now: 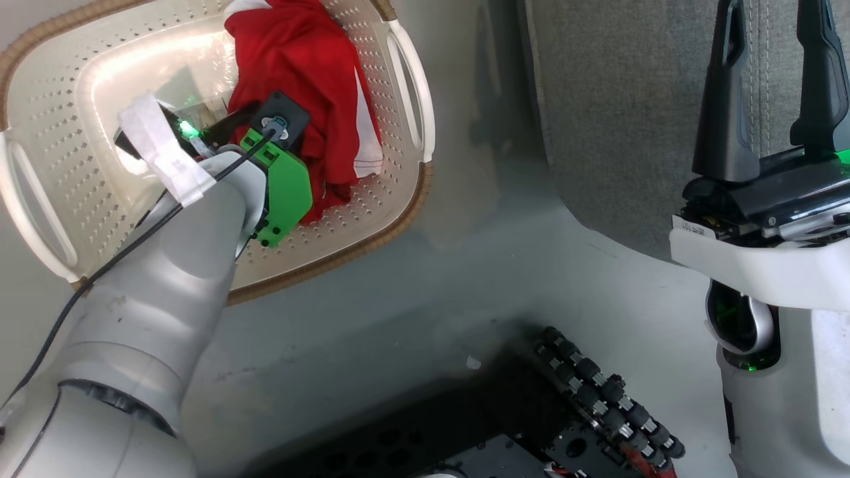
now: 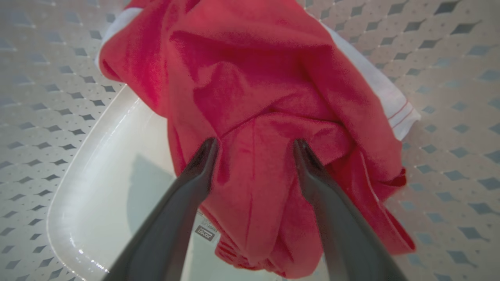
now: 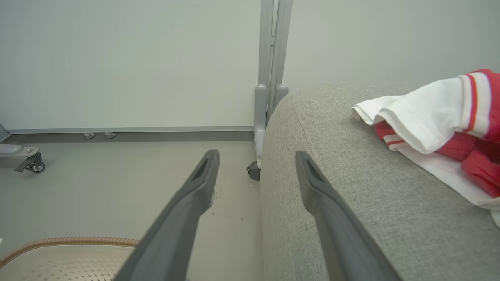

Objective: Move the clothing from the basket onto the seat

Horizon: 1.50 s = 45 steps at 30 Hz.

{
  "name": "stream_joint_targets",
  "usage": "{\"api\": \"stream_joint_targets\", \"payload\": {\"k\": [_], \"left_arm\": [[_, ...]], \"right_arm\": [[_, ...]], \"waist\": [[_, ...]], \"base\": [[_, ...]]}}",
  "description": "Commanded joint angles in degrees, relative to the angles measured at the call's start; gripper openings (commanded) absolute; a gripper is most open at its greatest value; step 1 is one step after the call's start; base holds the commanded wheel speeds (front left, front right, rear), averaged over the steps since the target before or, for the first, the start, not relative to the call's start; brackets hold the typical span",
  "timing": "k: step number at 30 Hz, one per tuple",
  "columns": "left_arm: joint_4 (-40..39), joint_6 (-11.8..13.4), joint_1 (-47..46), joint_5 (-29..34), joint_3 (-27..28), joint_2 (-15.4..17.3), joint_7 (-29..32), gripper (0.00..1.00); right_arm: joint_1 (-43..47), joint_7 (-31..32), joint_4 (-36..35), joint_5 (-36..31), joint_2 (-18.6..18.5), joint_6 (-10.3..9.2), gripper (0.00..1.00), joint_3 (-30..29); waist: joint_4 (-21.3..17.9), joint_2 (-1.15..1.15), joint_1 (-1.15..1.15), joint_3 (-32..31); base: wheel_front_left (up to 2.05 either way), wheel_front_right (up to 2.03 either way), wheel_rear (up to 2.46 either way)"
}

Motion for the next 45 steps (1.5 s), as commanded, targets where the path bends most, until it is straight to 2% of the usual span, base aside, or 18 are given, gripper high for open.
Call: {"api": "stream_joint_targets", "payload": {"k": [1,6,15,16,17,18,29,35,41,45], "left_arm": [[0.4,-0.1,-1.8,-0.2,-0.3,1.7,0.2,1.00],[0.8,1.2,-1.9,0.2,-1.1,2.5,1.9,1.00],[1.1,0.9,-2.5,1.7,-4.0,2.5,2.4,1.00],[1.1,0.9,-2.6,2.2,-4.5,2.5,2.1,0.77],[1.1,1.0,-2.5,2.4,-4.9,2.6,1.8,0.19],[1.1,1.1,-2.3,2.4,-4.9,2.7,1.6,0.00],[1.2,2.6,-2.1,2.1,-6.2,3.0,-2.1,0.00],[1.2,4.1,-1.5,-1.4,-3.1,2.1,-7.2,0.00],[-0.3,3.7,2.8,-4.4,-1.9,-0.4,-11.1,0.00],[-3.0,4.5,7.3,-6.4,-0.7,-1.9,-12.0,0.00]], "right_arm": [[-0.3,-0.2,-0.5,-0.1,0.0,-0.06,1.00,0.1],[0.3,-0.2,-0.8,0.3,0.0,-0.07,1.00,-0.1],[0.6,-0.2,-1.2,0.8,0.0,-0.06,1.00,-0.4],[0.6,-0.2,-1.2,0.9,0.0,-0.06,1.00,-0.4],[0.6,-0.2,-1.3,1.0,0.0,-0.06,1.00,-0.3],[0.6,-0.2,-1.3,1.0,0.0,-0.06,1.00,-0.3],[-0.7,-0.2,-1.5,0.9,0.0,-0.06,1.00,-0.2],[-2.5,-0.2,-1.0,1.5,0.0,-0.06,1.00,0.5],[-1.3,-0.2,1.5,0.5,0.0,-0.07,1.00,-0.6],[0.7,-0.2,4.3,-0.2,0.0,-0.06,1.00,-0.8]], "waist": [[-0.6,0.00,-0.01,0.7],[-0.8,0.00,-0.01,1.0],[-0.7,0.00,-0.01,1.4],[-0.7,0.00,-0.01,1.4],[-0.8,0.00,-0.01,1.4],[-0.8,0.00,-0.01,1.5],[-0.7,0.00,-0.01,1.1],[-0.3,0.00,-0.01,-0.2],[3.5,0.00,-0.01,-7.0],[6.4,0.00,-0.01,-13.3]], "base": [[0.00,0.00,0.00],[0.00,0.00,0.00],[0.00,0.00,0.00],[0.00,0.00,0.00],[0.00,0.00,0.00],[0.00,0.00,0.00],[0.00,0.00,0.00],[0.00,0.00,0.00],[0.00,0.00,0.00],[0.00,0.00,0.00]]}}
